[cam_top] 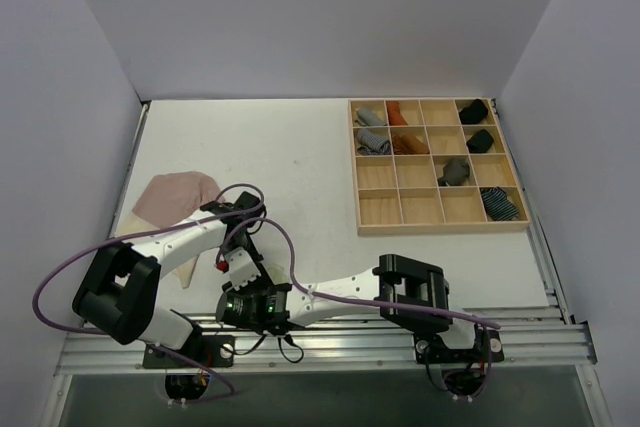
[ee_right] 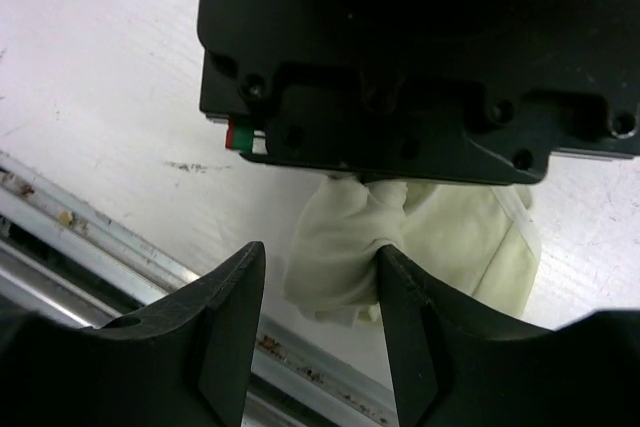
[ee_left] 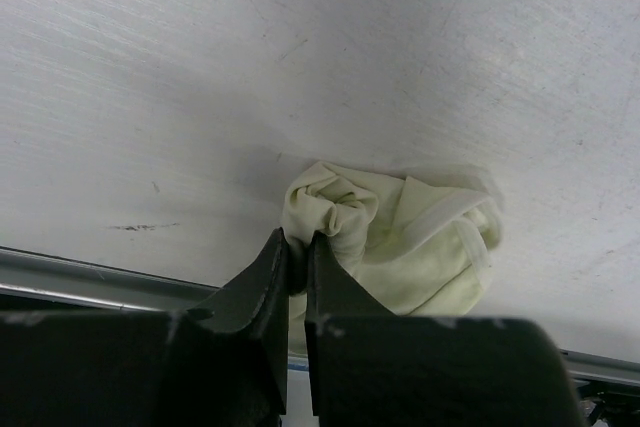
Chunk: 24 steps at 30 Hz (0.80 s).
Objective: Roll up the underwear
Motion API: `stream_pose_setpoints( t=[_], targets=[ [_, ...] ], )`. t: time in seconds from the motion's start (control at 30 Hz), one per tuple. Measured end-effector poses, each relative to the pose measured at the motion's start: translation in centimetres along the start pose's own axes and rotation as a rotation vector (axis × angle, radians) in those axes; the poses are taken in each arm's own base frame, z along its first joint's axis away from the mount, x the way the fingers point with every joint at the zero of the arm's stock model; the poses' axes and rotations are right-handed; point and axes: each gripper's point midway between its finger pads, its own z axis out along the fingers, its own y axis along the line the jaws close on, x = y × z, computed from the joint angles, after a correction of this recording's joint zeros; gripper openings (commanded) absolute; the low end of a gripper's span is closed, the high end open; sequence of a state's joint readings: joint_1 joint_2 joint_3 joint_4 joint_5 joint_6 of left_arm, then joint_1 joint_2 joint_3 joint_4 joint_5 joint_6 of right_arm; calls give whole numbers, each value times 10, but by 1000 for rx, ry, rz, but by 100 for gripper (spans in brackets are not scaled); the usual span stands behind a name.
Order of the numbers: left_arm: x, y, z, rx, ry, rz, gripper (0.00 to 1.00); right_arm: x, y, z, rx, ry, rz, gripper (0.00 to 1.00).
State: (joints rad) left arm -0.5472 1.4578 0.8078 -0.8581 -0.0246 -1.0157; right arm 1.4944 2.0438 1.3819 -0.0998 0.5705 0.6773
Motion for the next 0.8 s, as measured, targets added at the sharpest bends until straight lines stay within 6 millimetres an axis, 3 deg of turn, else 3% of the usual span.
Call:
stream_pose_setpoints(
  t=[0.07, 0.17, 0.2, 0.27, 0.37, 0.4, 0.43, 0.53, 0.67, 0.8],
  targets=[
    [0, 0, 0, -4, 0, -3, 2, 0, -1, 4, 26, 2, -10, 43],
    [0, 0, 0, -12, 5, -11, 2, 5, -7, 5, 60, 10, -23, 23],
    [0, 0, 0, -15, 7, -15, 2, 6, -9, 5, 67, 12, -20, 12],
    [0, 1, 0, -19, 12, -27, 4, 10, -10, 6, 72, 11, -6, 7],
    [-2, 3, -2, -19, 33, -60, 17, 15, -13, 4, 54, -19, 43, 4],
    [-3, 5, -4, -18, 46, -76, 24, 15, -14, 4, 39, -29, 75, 4],
    [-4, 8, -6, -16, 60, -95, 37, 18, -16, 4, 24, -36, 108, 3],
    [-22, 19, -20, 5, 30, -161, 49, 22, -23, 0, -56, -57, 247, 2],
    [-48, 22, -46, 92, -78, -214, 53, 27, -32, -3, -175, -70, 431, 2],
    [-45, 15, -52, 188, -100, -191, 53, 30, -36, -6, -302, -86, 591, 3]
  ],
)
